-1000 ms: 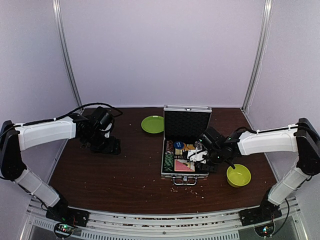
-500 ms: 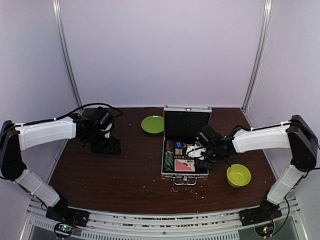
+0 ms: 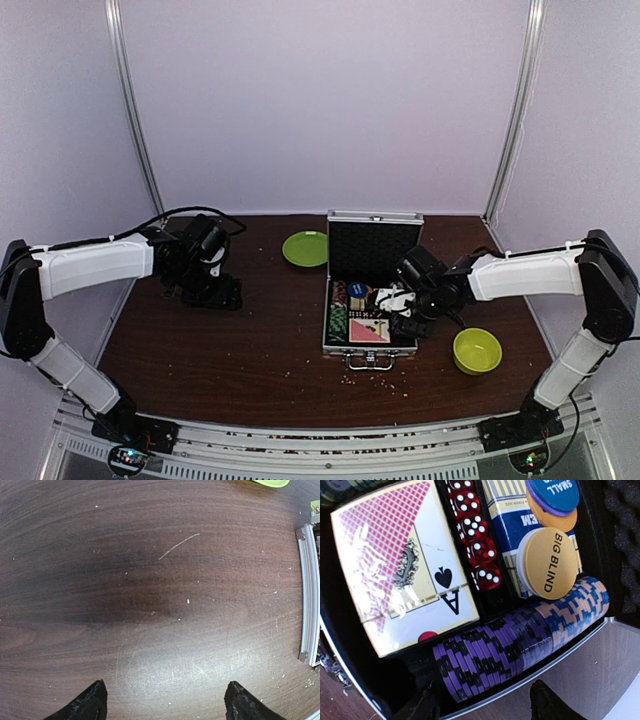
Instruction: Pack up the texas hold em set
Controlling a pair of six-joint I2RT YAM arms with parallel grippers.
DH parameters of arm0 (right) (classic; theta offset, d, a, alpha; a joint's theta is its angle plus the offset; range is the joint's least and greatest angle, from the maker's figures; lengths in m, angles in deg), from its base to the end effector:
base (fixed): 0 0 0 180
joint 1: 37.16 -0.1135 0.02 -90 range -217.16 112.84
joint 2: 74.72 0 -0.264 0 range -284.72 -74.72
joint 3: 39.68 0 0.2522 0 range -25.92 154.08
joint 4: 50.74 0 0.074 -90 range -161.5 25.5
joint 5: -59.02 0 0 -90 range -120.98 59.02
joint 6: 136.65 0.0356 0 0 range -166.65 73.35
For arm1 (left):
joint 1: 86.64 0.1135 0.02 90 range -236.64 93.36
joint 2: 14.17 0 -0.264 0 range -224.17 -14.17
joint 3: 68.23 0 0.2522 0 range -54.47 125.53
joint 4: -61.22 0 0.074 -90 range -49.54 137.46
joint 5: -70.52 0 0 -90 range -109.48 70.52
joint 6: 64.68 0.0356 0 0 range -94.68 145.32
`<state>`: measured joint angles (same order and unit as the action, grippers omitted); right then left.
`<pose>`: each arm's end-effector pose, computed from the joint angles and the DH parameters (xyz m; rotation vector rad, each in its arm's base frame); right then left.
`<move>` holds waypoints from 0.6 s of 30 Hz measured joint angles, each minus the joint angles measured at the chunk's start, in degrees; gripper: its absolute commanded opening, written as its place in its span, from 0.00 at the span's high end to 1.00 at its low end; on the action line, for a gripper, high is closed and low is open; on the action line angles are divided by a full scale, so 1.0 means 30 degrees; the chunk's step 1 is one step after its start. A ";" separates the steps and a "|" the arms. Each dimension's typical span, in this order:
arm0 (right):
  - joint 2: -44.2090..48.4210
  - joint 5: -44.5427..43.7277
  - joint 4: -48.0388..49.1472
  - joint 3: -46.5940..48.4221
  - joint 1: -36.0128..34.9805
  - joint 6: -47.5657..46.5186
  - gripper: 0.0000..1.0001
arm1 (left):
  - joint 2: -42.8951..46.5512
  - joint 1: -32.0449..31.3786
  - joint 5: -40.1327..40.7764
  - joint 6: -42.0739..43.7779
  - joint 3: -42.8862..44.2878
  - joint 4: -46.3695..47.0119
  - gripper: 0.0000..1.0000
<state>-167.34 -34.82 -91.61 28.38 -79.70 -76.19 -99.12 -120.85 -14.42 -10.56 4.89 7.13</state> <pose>0.2278 0.2058 0.1728 -1.5773 2.2014 -0.0234 0.2402 -0.1595 0.2248 -0.0657 2.7373 -0.2363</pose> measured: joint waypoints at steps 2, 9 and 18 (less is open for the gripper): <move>0.0641 0.0306 -0.0386 0.0000 0.0051 -0.0022 0.35 | 0.0000 0.0000 0.0015 0.0080 0.0000 -0.0029 0.17; 0.3169 0.1734 -0.2244 0.0051 0.0197 -0.0102 0.33 | 0.0007 0.0000 0.0729 0.1887 0.0656 -0.1282 0.15; 0.7344 0.4677 -0.4182 0.1282 0.4182 0.0962 0.25 | 0.1661 0.0000 0.2849 0.5304 0.1399 -0.1209 0.14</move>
<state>-145.31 -20.79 -104.16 32.23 -67.16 -73.30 -94.14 -120.85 -5.88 5.35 9.08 3.50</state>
